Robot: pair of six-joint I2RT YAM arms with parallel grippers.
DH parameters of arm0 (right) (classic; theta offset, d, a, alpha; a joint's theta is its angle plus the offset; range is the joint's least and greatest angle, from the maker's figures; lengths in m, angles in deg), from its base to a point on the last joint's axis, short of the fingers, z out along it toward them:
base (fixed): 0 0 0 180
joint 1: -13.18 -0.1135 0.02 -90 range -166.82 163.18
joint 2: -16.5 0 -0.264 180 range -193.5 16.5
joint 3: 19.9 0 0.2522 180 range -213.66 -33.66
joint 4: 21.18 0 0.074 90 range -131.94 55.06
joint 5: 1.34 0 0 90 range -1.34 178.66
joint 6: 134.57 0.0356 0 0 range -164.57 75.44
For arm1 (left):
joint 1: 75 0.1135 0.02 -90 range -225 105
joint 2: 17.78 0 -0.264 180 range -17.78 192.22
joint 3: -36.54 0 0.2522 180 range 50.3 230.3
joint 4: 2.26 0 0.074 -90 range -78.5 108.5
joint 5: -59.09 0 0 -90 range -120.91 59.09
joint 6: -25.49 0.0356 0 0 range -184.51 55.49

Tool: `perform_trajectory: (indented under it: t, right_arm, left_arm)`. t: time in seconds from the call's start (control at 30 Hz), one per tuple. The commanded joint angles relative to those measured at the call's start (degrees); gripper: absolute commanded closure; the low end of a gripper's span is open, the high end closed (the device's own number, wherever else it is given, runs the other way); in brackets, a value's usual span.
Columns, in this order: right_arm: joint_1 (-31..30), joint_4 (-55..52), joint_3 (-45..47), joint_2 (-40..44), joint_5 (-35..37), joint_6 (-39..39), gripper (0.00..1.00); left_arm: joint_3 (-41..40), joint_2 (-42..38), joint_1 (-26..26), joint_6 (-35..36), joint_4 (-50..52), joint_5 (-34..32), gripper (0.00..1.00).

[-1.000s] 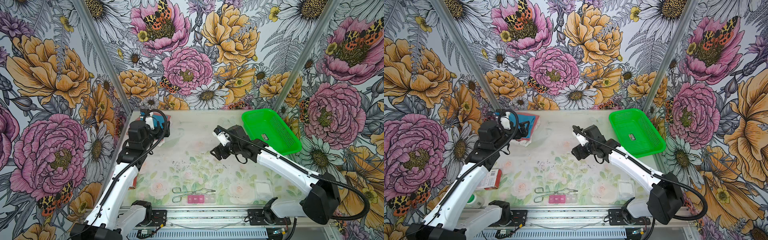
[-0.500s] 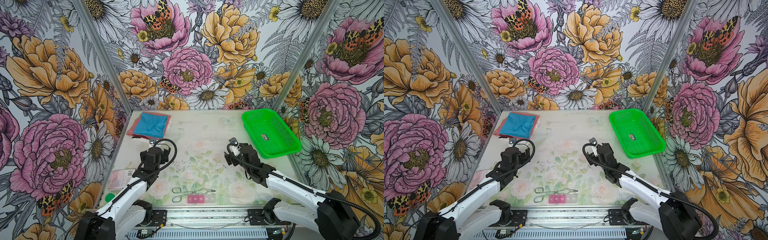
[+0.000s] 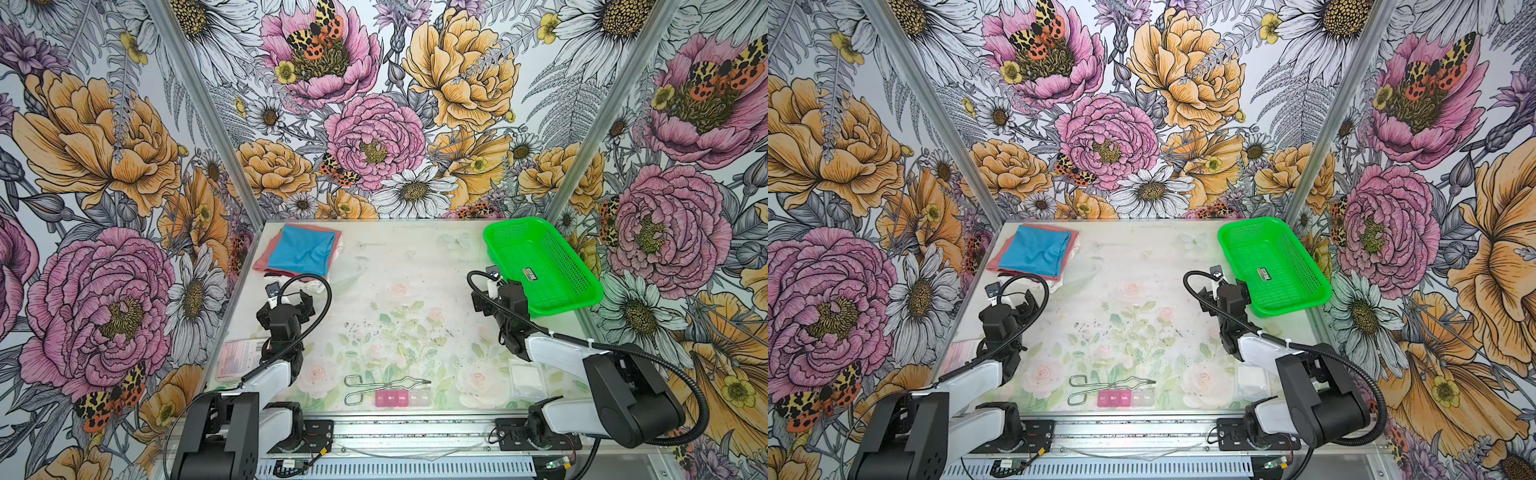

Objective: Fold and stack t-shirts
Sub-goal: Reset both arms

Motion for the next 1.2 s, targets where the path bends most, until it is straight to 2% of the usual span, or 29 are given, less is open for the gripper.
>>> perform_trajectory:
  t: [0.0, 0.23, 0.33, 0.5, 0.53, 0.6, 0.67, 0.9, 1.1, 1.17]
  right_arm:
    - [1.21, 5.52, -1.04, -1.08, -2.17, -0.16, 0.0]
    - [4.52, 8.61, -0.48, -1.81, -4.28, 0.64, 0.01]
    - [6.8, 12.02, 0.44, -2.73, -5.96, 1.74, 0.01]
    - [12.09, 14.19, 0.9, -3.67, -10.19, 6.76, 0.01]
    - [13.29, 15.25, 1.34, -4.21, -11.43, 7.65, 0.01]
    - [14.41, 18.52, 2.18, -5.89, -12.18, 8.63, 0.01]
    - [14.85, 21.59, 2.63, -8.48, -12.86, 8.94, 0.01]
    - [15.97, 20.6, 2.11, -8.67, -12.47, 10.72, 0.01]
    - [15.97, 20.71, 2.08, -8.72, -11.41, 11.07, 0.0]
    - [15.91, 20.71, 2.11, -8.73, -11.42, 11.09, 0.01]
  left_arm:
    - [3.11, 2.28, 1.1, 0.29, -5.42, 4.67, 0.01]
    - [5.22, 6.76, 1.69, 3.61, -8.34, 7.58, 0.01]
    - [5.64, 9.6, 2.9, 3.33, -12.07, 12.4, 0.01]
    - [2.15, 22.98, 3.14, 3.51, -33.06, 16.2, 0.01]
    - [2.01, 23.65, 3.22, 3.51, -34.77, 16.2, 0.01]
    - [3.3, 21.3, 3.3, 2.86, -28.21, 15.15, 0.01]
    - [4.31, 22.71, 3.36, 3.6, -28.97, 17.56, 0.01]
    - [8.06, 22.01, 0.61, 5.82, -20.67, 13.65, 0.01]
    - [6.99, 22.08, -0.51, 10.2, -22.74, 21.0, 0.01]
    - [6.31, 22.16, -0.79, 10.29, -24.12, 20.14, 0.01]
